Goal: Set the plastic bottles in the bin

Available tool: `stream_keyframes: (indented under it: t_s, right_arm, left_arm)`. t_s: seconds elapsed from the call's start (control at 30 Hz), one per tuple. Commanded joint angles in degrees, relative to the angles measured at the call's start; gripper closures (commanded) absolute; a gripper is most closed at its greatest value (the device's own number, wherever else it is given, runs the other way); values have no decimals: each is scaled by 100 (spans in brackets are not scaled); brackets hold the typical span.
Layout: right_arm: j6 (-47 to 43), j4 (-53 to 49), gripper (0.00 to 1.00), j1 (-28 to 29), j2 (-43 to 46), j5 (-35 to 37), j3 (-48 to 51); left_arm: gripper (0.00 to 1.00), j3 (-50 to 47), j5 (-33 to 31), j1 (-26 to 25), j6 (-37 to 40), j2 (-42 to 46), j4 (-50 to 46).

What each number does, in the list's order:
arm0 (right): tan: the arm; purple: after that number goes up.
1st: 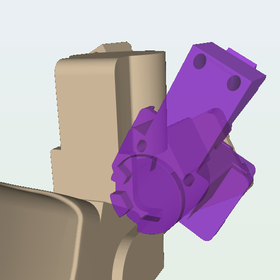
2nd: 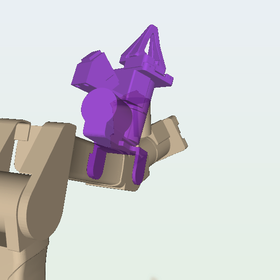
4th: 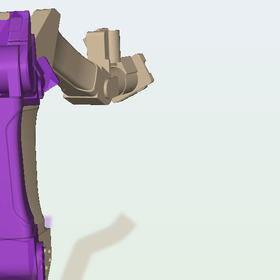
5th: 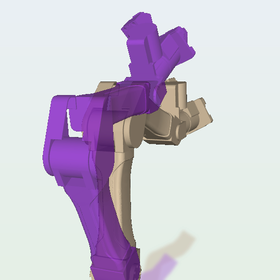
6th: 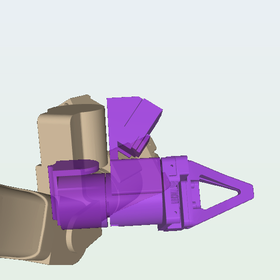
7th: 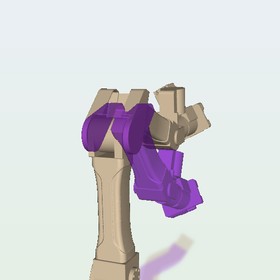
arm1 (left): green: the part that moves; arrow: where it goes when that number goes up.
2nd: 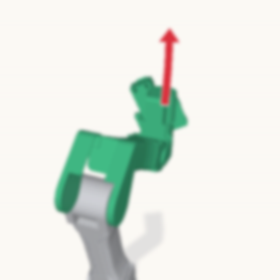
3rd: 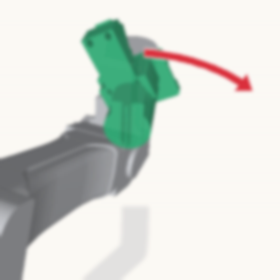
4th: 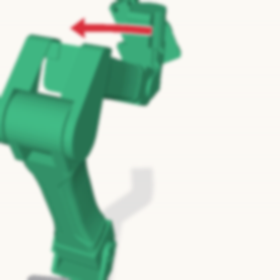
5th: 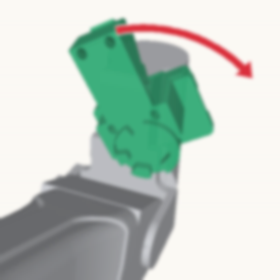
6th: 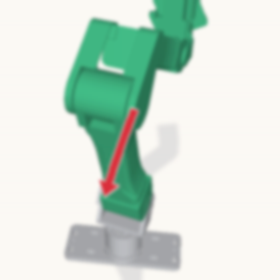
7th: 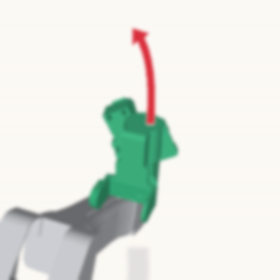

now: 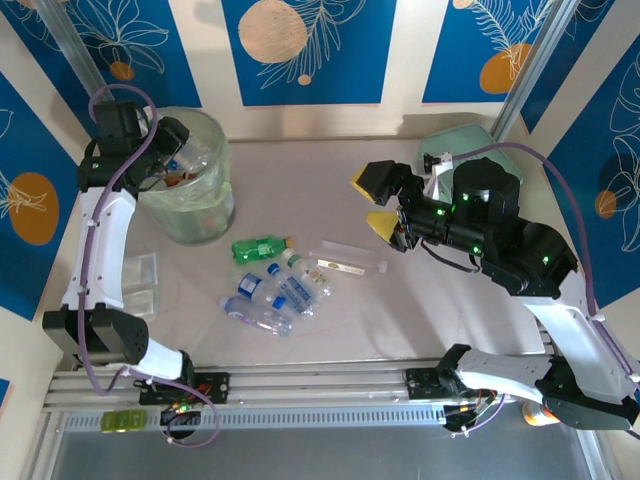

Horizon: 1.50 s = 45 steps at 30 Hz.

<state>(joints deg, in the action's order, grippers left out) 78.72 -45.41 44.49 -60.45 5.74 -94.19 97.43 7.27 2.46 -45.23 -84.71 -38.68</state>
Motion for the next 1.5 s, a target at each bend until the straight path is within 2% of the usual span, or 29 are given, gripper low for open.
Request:
stream_keyframes:
  t_s: [0.0, 0.17, 0.27, 0.43, 0.57, 0.7, 0.9, 1.03, 1.2, 1.27, 1.37, 1.47]
  right_arm:
    - [144, 187, 1, -70, -2, -231, 72]
    - [179, 414, 1, -206, 116, -168, 392]
    - [212, 630, 1, -731, 243, -622, 830]
    - [141, 711, 1, -1607, 629, -940, 1790]
    - [-84, 428, 1, -2320, 901, -1181, 2259]
    - [-383, 379, 1, -2785, 1134, -1305, 2610]
    - [-629, 464, 1, -2824, 1162, -1405, 2820]
    - [-682, 790, 1, -2801, 1167, -1575, 2992]
    - [-973, 862, 1, -2703, 1132, -1484, 2942]
    - [-1158, 755, 1, -2522, 1122, -1165, 2812]
    - [-1407, 746, 1, -2201, 1144, -716, 2722]
    - [-1498, 931, 1, -2107, 1166, -772, 2792]
  left_arm:
    - [53, -44, 141, 126, -106, -136, 249]
    - [53, -7, 154, 150, -142, -272, 345]
    - [53, 17, 117, 156, -189, -373, 375]
    - [53, 147, -98, 234, -375, -625, 403]
    - [53, 314, -199, 457, -783, -902, 464]
    - [51, 456, -21, 620, -1379, -1277, 600]
    - [52, 620, 77, 656, -2339, -1803, 890]
    - [43, 569, 324, 657, -2722, -2052, 1367]
    - [28, 428, 654, 648, -2730, -2126, 1566]
    - [23, 276, 706, 651, -2685, -2032, 1601]
    - [19, 255, 693, 644, -2527, -1838, 1537]
    - [17, 355, 683, 650, -2452, -1639, 1360]
